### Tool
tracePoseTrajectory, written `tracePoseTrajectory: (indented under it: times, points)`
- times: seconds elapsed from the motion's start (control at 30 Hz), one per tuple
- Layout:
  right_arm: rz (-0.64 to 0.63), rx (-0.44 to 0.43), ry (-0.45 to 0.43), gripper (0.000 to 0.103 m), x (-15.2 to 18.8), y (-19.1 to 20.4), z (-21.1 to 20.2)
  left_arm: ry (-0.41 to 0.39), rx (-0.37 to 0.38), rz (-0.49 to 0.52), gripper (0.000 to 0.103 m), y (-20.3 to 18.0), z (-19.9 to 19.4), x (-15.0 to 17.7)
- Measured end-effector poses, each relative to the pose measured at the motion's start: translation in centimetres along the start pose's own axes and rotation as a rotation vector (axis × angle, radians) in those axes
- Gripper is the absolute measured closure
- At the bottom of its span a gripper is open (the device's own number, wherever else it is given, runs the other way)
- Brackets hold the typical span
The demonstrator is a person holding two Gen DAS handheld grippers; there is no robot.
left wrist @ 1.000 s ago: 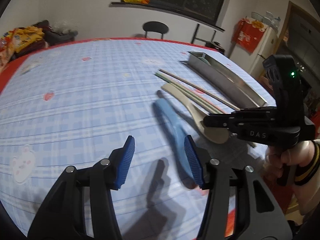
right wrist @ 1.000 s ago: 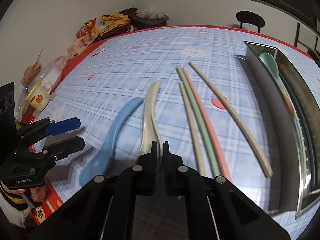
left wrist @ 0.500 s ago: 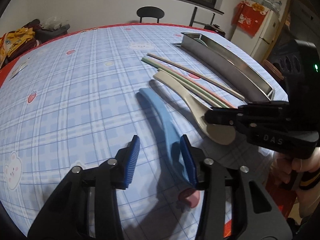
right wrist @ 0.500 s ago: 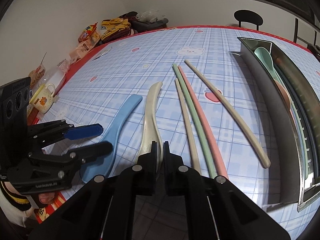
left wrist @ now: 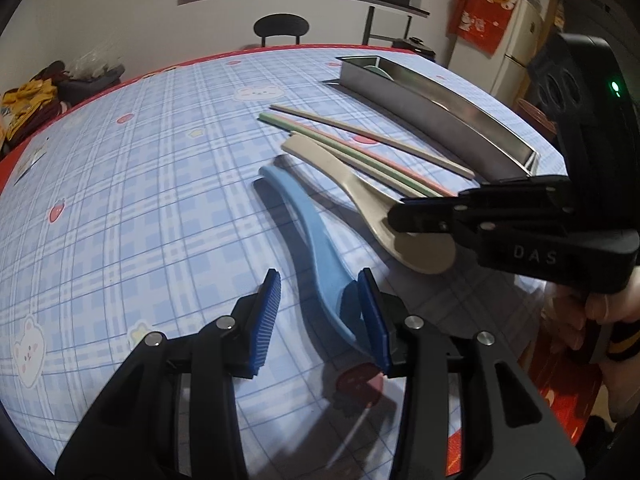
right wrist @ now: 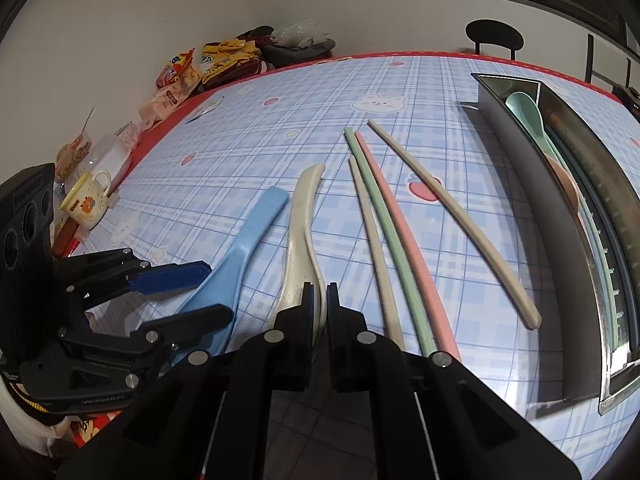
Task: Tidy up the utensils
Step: 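Grasp the beige spoon with the right gripper while the left gripper grasps the blue spoon, then carry the blue and beige spoons to the steel tray and lower them in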
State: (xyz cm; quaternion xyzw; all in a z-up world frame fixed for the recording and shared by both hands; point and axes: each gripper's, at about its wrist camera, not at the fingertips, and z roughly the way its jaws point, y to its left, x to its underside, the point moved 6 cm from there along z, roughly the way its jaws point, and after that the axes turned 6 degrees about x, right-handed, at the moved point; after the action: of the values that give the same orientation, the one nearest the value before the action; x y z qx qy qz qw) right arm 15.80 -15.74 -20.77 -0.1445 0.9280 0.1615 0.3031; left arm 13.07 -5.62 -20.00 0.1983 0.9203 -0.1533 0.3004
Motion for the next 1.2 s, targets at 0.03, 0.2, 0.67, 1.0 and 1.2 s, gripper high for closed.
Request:
tracePoseTrajectory:
  times: [0.03,0.2,0.67,1.0,1.2]
  points:
    - [0.0,0.0,0.0,0.096,0.0,0.0,0.0,0.002,-0.001,0.005,0.062,-0.1,0.0,0.0]
    - [-0.002,0.003,-0.002,0.096,0.0,0.0,-0.1,0.004,0.036,0.031,0.076,-0.8,0.1,0.1]
    - [-0.004,-0.005,0.002,0.096,0.0,0.3,0.2,-0.073,0.084,-0.176,0.091,2.6,-1.1,0.2]
    - [-0.047,0.042,-0.007,0.095,0.0,0.9,0.2,-0.135,0.033,-0.229,0.091,4.0,-2.7,0.5]
    - [-0.103,0.075,-0.094,0.097,0.0,1.8,-1.3,-0.214,0.04,-0.249,0.091,4.4,-4.4,0.4]
